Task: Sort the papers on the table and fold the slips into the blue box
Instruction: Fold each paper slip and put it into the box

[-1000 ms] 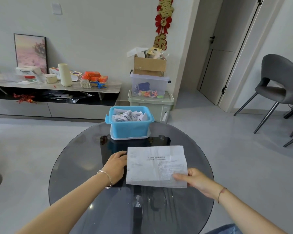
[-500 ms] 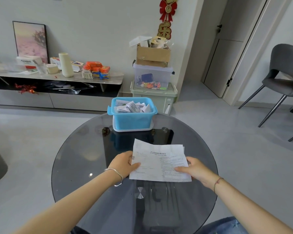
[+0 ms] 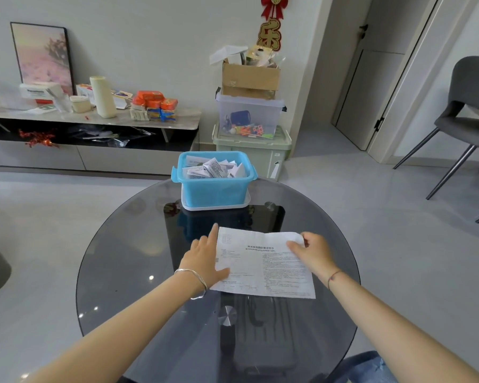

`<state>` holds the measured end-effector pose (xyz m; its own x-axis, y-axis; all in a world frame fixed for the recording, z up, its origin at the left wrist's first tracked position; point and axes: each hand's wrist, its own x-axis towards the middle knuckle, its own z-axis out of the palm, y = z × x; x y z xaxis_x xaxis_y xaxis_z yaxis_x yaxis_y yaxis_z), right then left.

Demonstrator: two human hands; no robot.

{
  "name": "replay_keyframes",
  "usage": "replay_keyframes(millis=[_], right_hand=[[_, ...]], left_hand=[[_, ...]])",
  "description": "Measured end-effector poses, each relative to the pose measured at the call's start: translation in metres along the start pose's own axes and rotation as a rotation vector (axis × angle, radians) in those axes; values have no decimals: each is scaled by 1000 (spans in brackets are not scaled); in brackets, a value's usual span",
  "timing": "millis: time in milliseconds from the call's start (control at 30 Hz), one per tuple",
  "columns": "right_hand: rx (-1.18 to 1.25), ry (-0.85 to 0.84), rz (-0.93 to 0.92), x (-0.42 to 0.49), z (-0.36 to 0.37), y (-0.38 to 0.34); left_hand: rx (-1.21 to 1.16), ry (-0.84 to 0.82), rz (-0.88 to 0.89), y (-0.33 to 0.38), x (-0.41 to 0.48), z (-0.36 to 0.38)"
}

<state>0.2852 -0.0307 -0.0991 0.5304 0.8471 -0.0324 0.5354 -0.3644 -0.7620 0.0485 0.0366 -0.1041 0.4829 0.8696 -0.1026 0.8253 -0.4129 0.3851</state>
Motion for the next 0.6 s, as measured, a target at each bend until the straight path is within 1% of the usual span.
replay_keyframes(millis=[67,167,233,333,433,500,567,600], right_hand=[[-55,29,-49,0,4,0],[-92,20,-72,4,6,2],[-94,5,-72,8,7,5],[-97,-6,-71,13,8,7],[-68,-15,-72,11,10,9],[-190,61,-183,8,10,9],[-379,198,-374,2,13,4],[-437,215,-445,-2,17,0]], left_hand=[[51,54,112,5,-2,3],[63,-37,246,13,-2,13],[107,-51,301,15,-1,23],[178,-38,311,15,1,34],[225,-66,280,14,3,37],[243,-82,258,14,3,38],[253,-87,242,16,3,38],[255,-91,237,16,3,38]])
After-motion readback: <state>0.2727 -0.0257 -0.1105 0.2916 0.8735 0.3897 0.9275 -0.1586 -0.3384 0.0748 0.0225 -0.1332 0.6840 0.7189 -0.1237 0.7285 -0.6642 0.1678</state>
